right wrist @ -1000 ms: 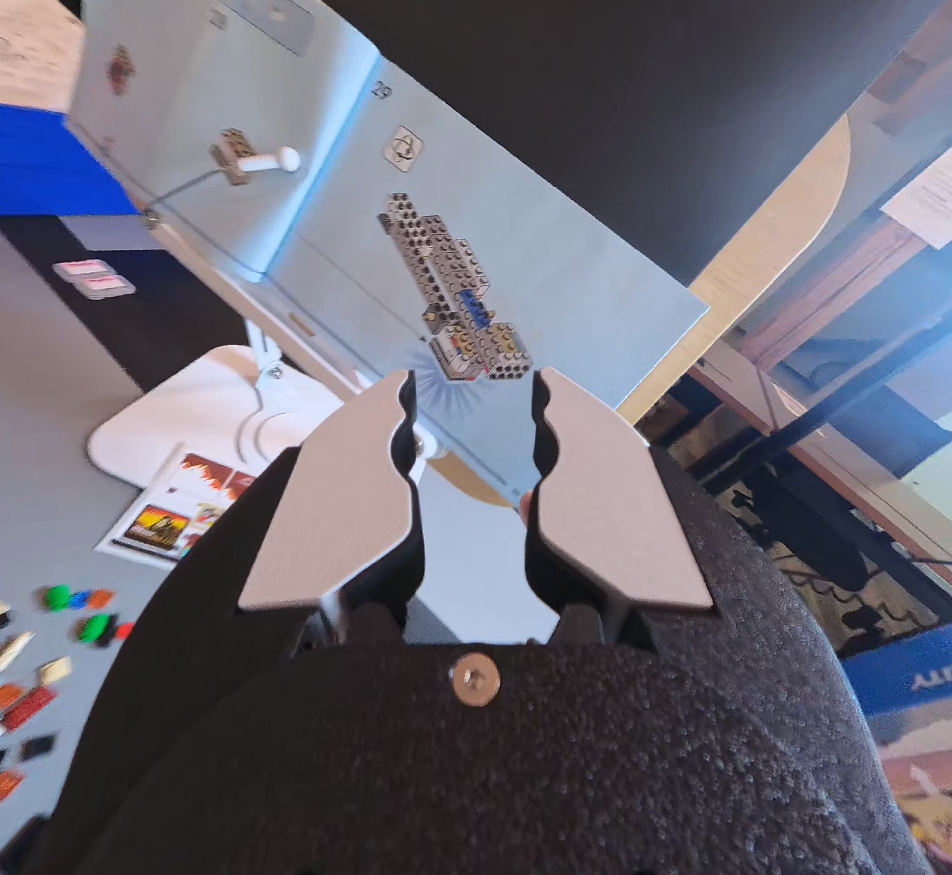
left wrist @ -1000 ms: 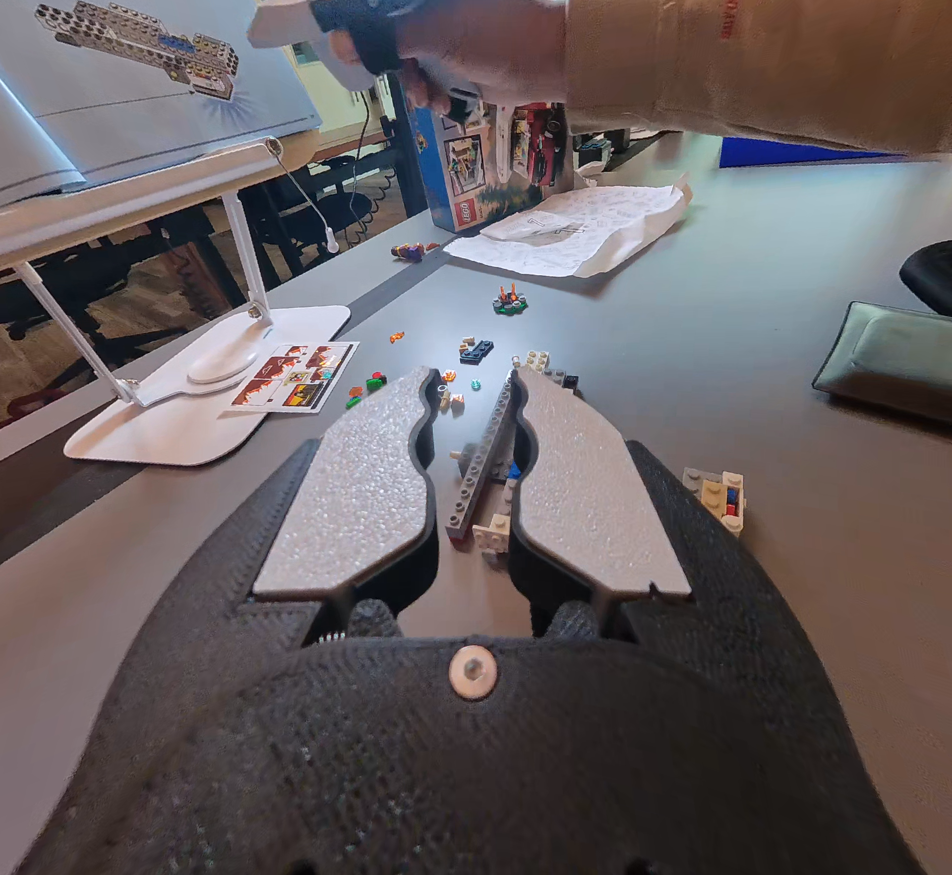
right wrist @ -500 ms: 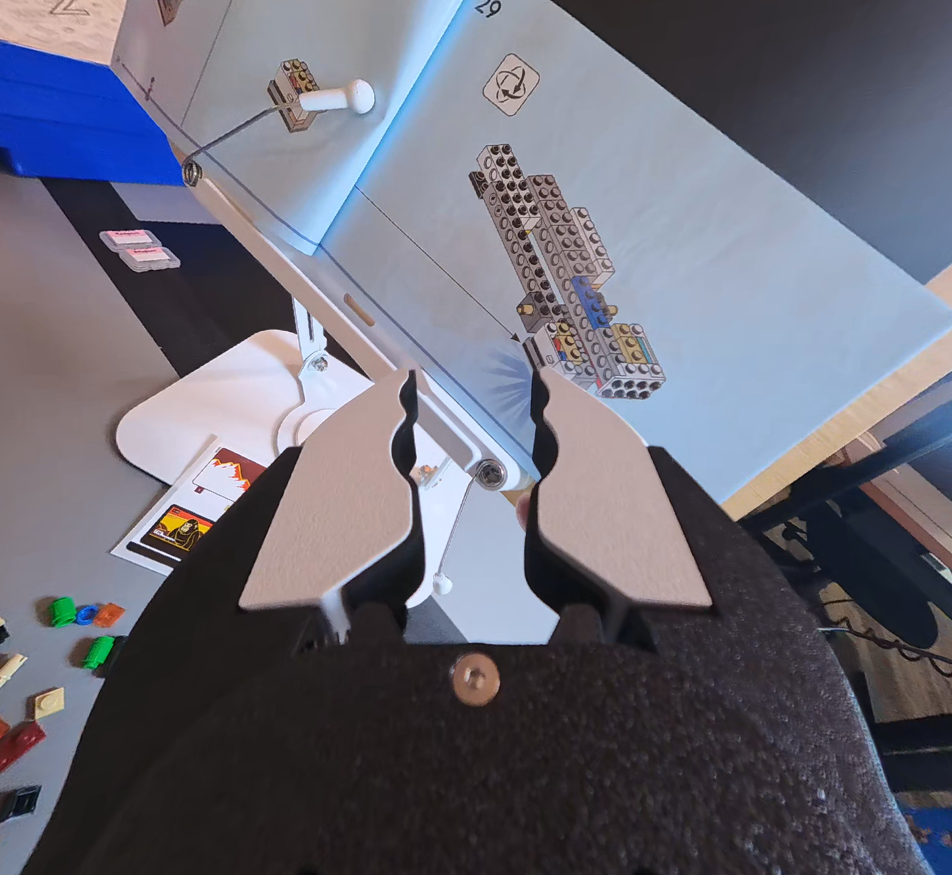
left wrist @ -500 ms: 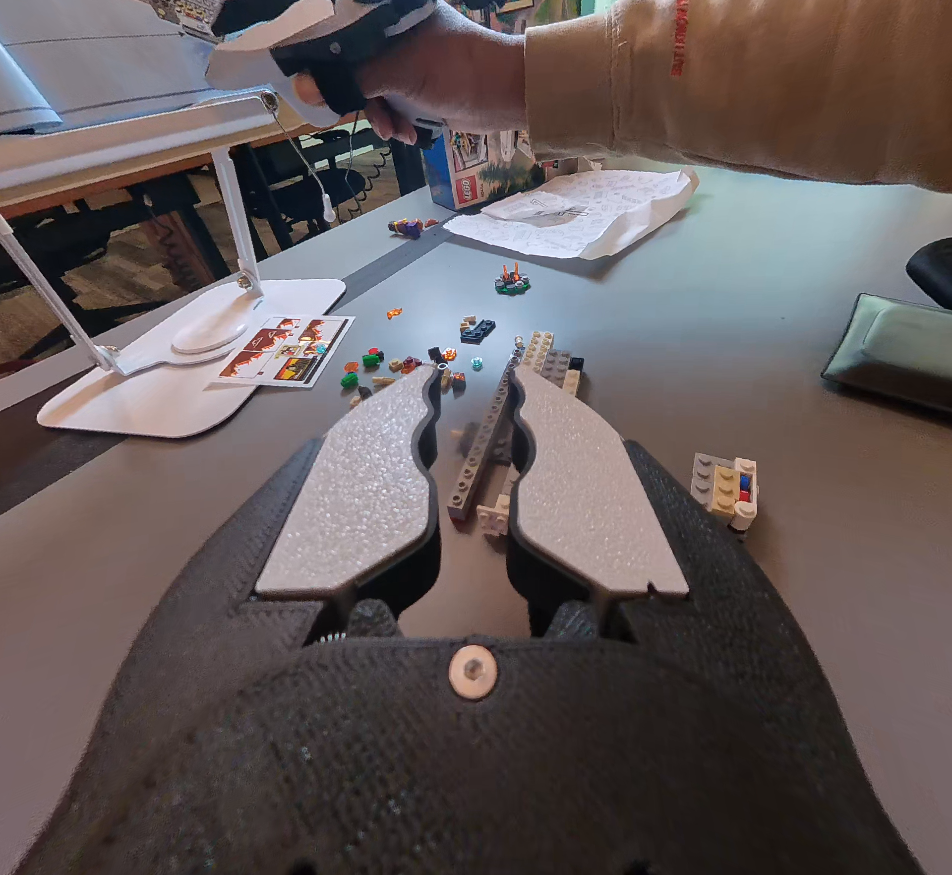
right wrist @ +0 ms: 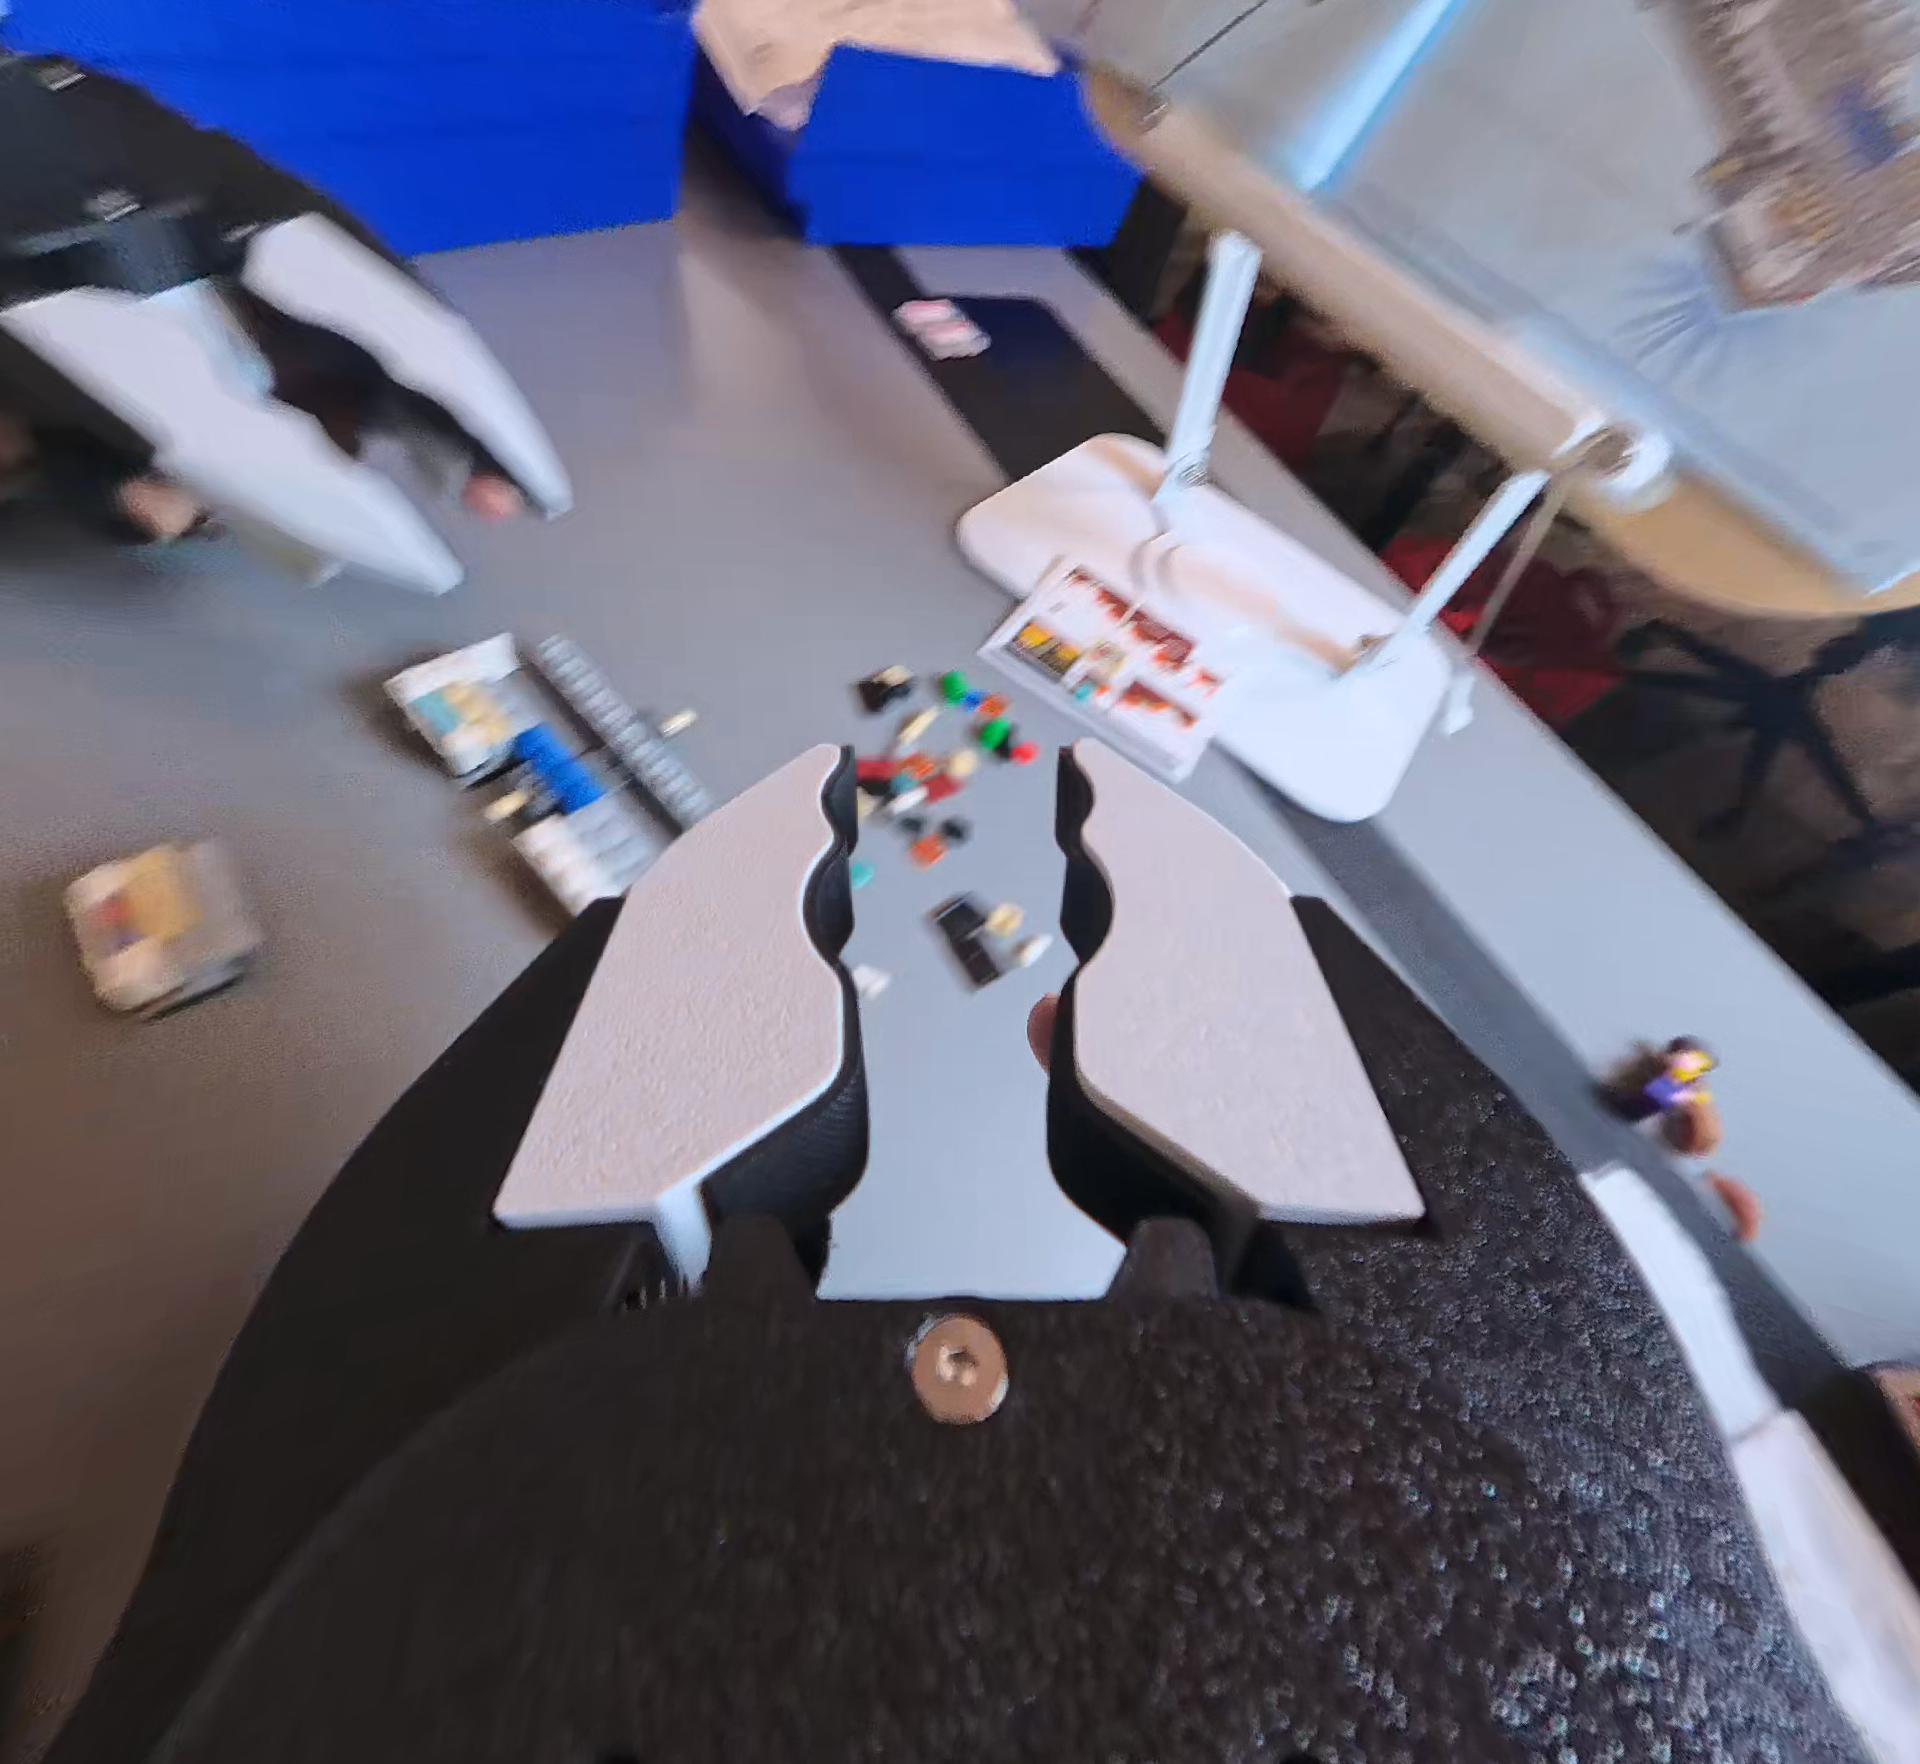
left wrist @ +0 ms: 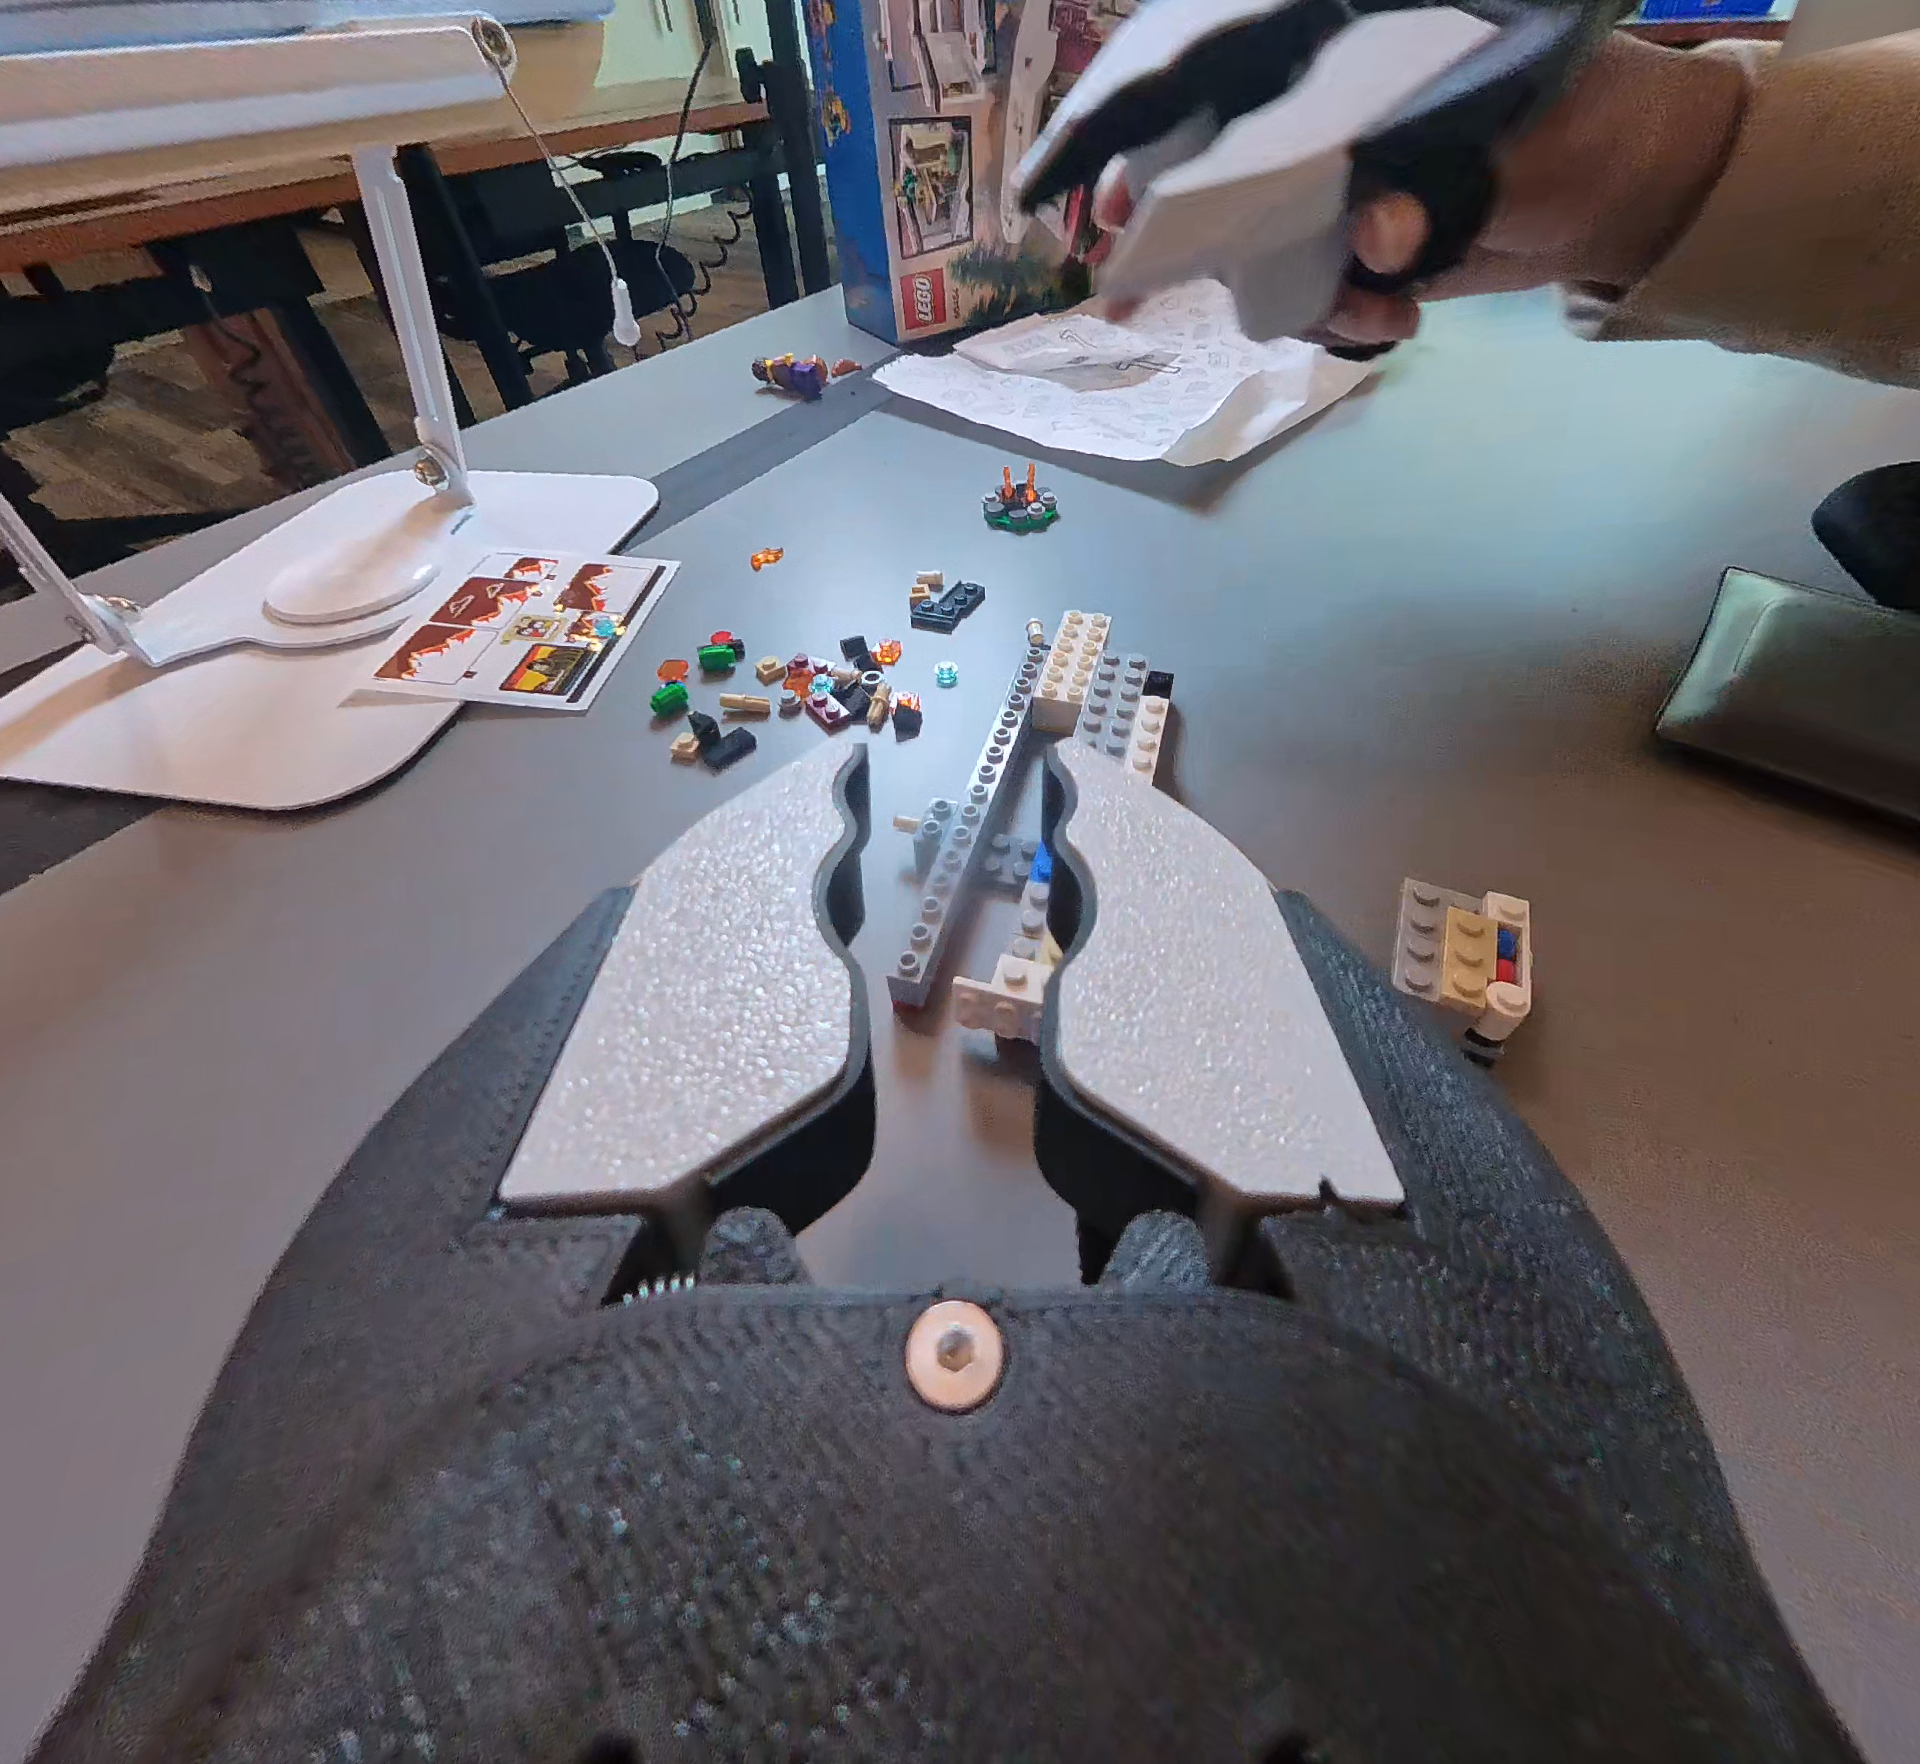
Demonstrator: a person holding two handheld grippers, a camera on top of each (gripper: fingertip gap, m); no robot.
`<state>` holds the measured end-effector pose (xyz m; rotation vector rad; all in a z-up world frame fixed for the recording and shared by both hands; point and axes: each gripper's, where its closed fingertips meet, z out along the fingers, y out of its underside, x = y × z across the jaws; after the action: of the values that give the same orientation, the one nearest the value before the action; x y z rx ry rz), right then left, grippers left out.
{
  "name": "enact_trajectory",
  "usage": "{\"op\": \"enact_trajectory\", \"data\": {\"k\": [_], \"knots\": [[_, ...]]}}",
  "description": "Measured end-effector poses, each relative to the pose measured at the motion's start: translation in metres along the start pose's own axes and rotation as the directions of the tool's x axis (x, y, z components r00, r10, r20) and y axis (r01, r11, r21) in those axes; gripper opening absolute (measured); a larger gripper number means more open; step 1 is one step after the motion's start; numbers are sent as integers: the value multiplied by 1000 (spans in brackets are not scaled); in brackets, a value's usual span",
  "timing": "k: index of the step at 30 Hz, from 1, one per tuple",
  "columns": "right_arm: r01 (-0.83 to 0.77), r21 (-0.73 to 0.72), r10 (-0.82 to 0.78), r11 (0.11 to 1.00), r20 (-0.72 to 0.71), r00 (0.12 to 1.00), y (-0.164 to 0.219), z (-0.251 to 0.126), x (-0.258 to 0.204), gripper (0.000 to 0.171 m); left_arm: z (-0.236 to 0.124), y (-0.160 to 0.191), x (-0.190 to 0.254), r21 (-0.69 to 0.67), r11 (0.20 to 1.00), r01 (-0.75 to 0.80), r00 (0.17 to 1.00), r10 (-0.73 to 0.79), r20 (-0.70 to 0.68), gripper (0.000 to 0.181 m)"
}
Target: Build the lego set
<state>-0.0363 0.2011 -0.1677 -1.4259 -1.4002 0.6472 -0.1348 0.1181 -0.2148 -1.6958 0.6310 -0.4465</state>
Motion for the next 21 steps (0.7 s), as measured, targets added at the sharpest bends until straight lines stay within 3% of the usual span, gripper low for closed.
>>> {"op": "enact_trajectory", "data": {"k": [9, 21], "knots": [[43, -176, 22, 984, 351, 936, 53, -31, -132, 35, 1, 10, 0, -71, 997, -35, 999, 36, 2, 42], [173, -230, -79, 958, 369, 926, 60, -13, -174, 35, -9, 42, 5, -277, 960, -44, 997, 24, -73, 59]]}}
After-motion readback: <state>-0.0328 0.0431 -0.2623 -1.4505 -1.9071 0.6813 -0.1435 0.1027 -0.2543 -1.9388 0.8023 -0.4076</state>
